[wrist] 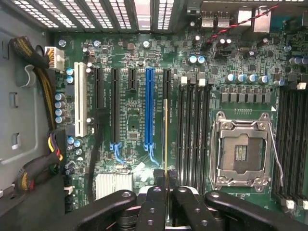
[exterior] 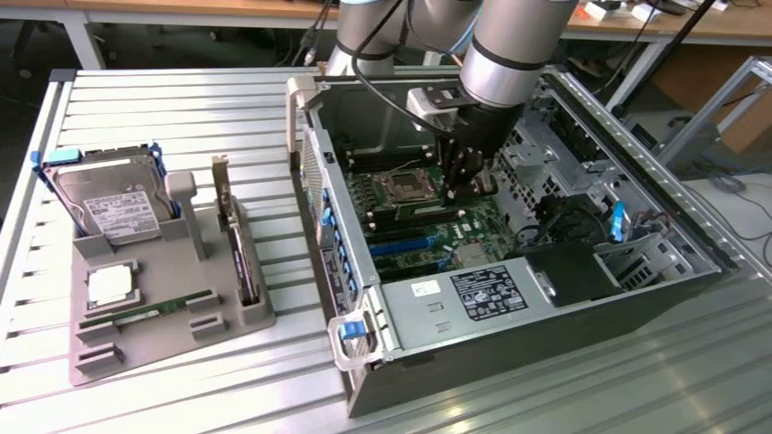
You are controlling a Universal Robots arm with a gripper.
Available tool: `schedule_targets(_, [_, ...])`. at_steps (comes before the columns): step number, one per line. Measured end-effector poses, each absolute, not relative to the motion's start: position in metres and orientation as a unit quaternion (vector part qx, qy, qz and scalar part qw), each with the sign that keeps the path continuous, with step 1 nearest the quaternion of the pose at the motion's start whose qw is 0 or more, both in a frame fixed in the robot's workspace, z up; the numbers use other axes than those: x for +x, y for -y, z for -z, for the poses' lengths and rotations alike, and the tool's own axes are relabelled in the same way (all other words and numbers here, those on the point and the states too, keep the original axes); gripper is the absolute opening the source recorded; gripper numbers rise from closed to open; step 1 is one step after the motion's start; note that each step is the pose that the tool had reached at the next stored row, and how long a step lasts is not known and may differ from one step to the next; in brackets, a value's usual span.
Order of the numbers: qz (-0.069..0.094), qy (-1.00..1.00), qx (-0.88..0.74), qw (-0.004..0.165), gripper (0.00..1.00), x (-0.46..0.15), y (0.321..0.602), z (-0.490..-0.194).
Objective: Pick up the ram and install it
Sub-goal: 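Insert the ram into the slot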
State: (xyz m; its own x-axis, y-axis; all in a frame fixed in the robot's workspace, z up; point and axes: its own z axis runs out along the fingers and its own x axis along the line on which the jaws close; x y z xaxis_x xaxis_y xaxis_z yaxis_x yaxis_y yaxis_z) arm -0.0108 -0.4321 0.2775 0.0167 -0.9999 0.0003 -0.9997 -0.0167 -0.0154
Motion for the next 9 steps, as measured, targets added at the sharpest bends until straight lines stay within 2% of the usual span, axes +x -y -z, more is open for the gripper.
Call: schedule_targets(9, [0.005, -0.704, -0.711, 0.005, 0.12, -0.015, 0.418, -0.272])
